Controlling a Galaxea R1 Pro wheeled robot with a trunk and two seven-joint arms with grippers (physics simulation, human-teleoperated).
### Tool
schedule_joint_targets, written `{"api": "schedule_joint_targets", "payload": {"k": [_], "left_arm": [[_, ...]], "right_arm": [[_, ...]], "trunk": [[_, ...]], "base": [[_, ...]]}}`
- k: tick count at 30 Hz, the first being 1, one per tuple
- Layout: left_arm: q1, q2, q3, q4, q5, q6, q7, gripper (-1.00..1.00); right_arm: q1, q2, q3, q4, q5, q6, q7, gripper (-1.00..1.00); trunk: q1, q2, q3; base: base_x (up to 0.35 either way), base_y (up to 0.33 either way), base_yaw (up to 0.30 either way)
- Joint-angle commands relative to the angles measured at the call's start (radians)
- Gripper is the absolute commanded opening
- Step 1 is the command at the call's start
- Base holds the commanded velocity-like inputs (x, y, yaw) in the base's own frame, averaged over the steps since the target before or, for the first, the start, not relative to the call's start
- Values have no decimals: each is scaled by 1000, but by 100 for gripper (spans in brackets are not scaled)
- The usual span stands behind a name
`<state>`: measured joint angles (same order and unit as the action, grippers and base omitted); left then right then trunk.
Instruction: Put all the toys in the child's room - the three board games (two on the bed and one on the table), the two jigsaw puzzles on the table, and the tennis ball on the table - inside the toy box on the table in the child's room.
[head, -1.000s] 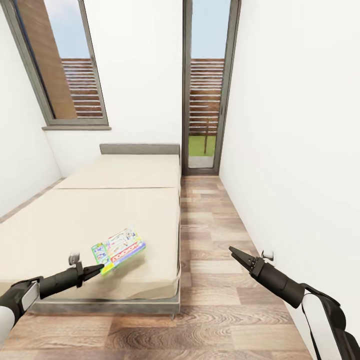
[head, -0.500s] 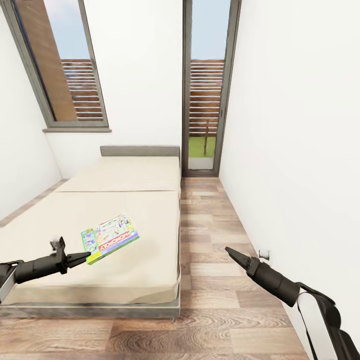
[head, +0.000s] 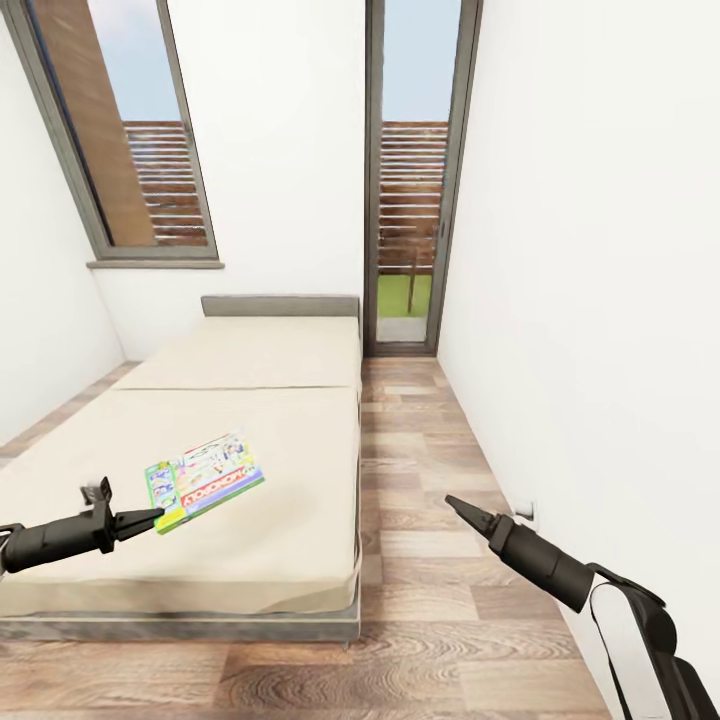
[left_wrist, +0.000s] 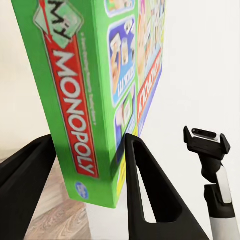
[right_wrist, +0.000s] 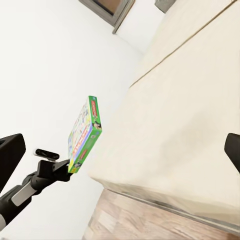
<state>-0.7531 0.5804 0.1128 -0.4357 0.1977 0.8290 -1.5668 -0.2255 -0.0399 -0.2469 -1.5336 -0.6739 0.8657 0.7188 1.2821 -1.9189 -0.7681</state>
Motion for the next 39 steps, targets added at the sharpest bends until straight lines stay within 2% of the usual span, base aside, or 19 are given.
{"api": "schedule_joint_targets", "payload": {"k": [1, 4, 8, 15, 29, 31, 35, 39], "left_arm": [[0, 8, -1, 0, -1, 10, -4, -100], [0, 27, -1, 1, -1, 6, -4, -100], [0, 42, -1, 1, 0, 4, -4, -100], [0, 44, -1, 3, -1, 4, -4, -100], [0, 44, -1, 3, -1, 4, -4, -100], [0, 44, -1, 3, -1, 4, -4, -100], [0, 44, -1, 2, -1, 4, -4, -100], [0, 44, -1, 3, -1, 4, -4, -100]], "right_arm": [[-1, 0, -2, 0, 0, 5, 2, 100], [0, 0, -4, -1, 1, -2, 3, 100], [0, -1, -2, -1, 1, -81, 2, 100], [1, -2, 1, -3, 0, -104, 6, 100], [2, -1, 6, -7, 2, -105, 7, 100], [2, -1, 19, -7, 2, -105, 7, 100], [2, -1, 68, -8, 2, -111, 5, 100], [2, -2, 80, -8, 2, -112, 5, 100]], "trunk": [[-4, 7, 2], [-16, 28, 12], [-31, 56, 24], [-58, 105, 46], [-111, 203, 90], [-119, 217, 96], [-134, 245, 109], [-150, 273, 121]], "base": [[0, 0, 0], [0, 0, 45], [-16, 0, 227], [-193, 0, 272], [-15, 0, 282], [0, 0, 283], [0, 0, 284], [0, 0, 284]]}}
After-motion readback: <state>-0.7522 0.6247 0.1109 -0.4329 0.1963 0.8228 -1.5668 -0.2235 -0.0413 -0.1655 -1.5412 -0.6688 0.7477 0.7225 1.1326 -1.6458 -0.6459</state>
